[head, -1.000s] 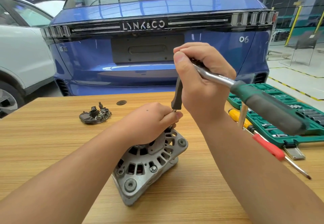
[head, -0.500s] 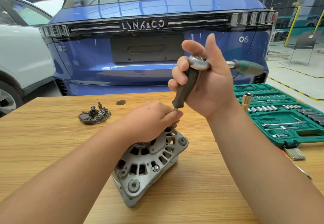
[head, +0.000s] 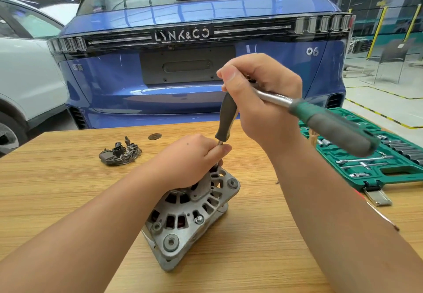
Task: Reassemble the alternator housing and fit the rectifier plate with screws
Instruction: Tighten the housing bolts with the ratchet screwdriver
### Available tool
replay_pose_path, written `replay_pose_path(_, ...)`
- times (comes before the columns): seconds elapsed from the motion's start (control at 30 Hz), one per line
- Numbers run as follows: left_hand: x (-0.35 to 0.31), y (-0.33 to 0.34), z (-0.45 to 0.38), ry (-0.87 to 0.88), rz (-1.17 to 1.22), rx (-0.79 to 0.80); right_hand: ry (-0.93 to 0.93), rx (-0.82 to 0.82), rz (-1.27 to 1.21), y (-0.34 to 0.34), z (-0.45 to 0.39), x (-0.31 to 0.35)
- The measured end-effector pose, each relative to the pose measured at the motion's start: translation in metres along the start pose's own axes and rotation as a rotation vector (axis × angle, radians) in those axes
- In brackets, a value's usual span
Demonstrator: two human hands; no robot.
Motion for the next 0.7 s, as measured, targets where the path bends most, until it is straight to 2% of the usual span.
replay_pose_path(0.1,0.0,0.002,-0.002,-0.019,-0.022,-0.033,0.056,-0.134,0.066,0.006,0.003,-0.001)
replay_pose_path(0.2,0.0,0.003,-0.004,-0.05,-0.046,-0.058,0.144,-0.142,-0.017,0.008,0.002,-0.002)
replay_pose_path(0.3,0.002,0.001,-0.005,-0.059,-0.038,-0.073,0.348,-0.051,-0.304,0.008,-0.001,-0.006)
replay_pose_path(0.43,0.002,0.0,-0.005,-0.021,-0.083,-0.061,0.74,0.042,-0.829,0.007,-0.004,-0.015)
replay_pose_path(0.5,0.001,0.0,-0.005,-0.004,-0.103,-0.04,0.835,0.111,-0.983,0.002,-0.007,-0.02)
replay_pose_path(0.57,0.0,-0.001,-0.005,-0.003,-0.094,-0.028,0.804,0.187,-1.015,0.0,-0.007,-0.024)
replay_pose_path(0.7,0.002,-0.003,-0.004,-0.034,-0.045,-0.006,0.597,0.245,-0.928,0.001,-0.002,-0.025)
Point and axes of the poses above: each hand's wrist, its own z-axis away from the middle knuckle, its own y-axis out of the palm, x = y × z, the point moved 1 cm from there along -z, towards the middle knuckle
